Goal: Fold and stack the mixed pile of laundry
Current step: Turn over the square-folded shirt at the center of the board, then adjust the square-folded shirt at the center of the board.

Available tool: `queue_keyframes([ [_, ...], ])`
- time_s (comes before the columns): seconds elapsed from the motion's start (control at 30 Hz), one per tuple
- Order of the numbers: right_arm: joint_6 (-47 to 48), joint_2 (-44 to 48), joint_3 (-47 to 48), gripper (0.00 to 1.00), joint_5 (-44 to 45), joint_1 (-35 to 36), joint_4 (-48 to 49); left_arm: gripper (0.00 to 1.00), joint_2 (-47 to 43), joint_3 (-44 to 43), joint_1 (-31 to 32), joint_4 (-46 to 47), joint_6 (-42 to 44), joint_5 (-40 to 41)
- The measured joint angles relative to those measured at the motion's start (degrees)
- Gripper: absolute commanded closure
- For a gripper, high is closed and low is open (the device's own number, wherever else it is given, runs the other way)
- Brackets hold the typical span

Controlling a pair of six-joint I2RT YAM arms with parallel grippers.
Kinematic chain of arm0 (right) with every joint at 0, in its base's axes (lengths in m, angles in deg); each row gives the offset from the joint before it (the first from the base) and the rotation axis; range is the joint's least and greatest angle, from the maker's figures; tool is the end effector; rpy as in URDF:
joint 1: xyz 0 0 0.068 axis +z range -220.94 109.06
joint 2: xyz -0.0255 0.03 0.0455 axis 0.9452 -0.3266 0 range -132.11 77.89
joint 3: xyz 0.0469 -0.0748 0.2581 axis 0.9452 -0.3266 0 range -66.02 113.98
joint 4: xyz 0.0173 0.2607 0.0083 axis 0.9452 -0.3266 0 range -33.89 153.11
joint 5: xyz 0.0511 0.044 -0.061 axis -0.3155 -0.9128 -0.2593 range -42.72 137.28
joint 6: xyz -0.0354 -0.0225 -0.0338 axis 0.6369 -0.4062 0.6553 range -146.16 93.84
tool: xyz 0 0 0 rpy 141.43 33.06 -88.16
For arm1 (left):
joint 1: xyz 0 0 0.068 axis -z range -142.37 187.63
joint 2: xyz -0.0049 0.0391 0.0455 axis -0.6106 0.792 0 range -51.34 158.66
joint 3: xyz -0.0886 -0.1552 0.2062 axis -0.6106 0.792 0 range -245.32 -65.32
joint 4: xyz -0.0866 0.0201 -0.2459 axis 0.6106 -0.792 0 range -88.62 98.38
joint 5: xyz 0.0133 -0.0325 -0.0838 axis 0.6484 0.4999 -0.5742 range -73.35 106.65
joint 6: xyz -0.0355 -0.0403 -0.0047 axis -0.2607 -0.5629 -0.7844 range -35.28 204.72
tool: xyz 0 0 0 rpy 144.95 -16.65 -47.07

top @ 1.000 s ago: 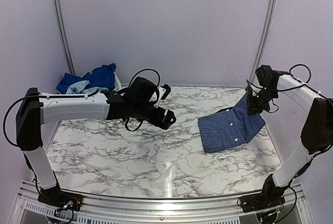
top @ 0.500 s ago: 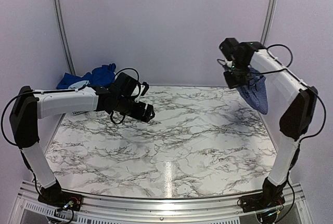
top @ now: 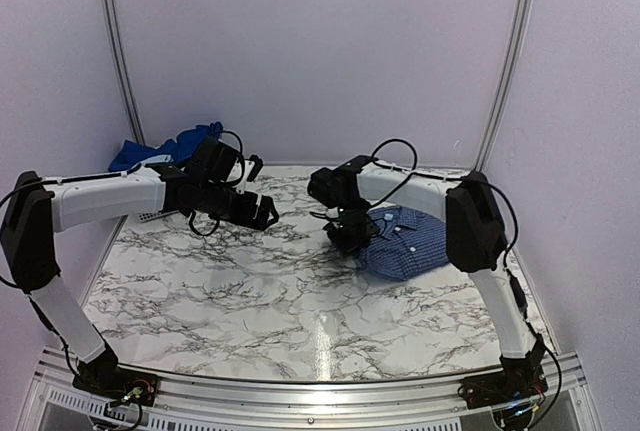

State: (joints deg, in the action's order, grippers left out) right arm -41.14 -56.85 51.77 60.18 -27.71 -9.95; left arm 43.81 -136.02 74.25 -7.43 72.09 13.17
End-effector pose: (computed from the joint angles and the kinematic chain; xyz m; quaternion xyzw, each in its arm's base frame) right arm 0.3389 0.3076 0.1783 -0.2424 0.9636 -0.0982 0.0547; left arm 0.2999 -0.2255 0.2589 0.2010 0.8844 -0.2002 0.3706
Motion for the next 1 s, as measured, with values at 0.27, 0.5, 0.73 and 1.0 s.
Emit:
queue_keyframes([
  [0.27,-0.68,-3.76,10.99,0.15,-25.99,5.62,6.88,0.01,-3.93,5.29,-2.69,0.59,-2.89,-3.21],
  [0.5,-2.82,27.19,-12.46,0.29,-43.01,-10.62,25.97,0.01,-5.46,5.27,-1.14,2.69,-2.95,-8.59],
  [0.73,1.73,31.45,-32.02,0.44,-41.31,-25.42,33.77,0.21,4.98,-4.5,10.91,3.96,-3.45,-11.54],
  [1.0,4.85,25.46,-45.72,0.5,-39.76,-25.35,34.45,0.38,18.71,-7.43,12.2,2.95,-7.67,-13.49],
])
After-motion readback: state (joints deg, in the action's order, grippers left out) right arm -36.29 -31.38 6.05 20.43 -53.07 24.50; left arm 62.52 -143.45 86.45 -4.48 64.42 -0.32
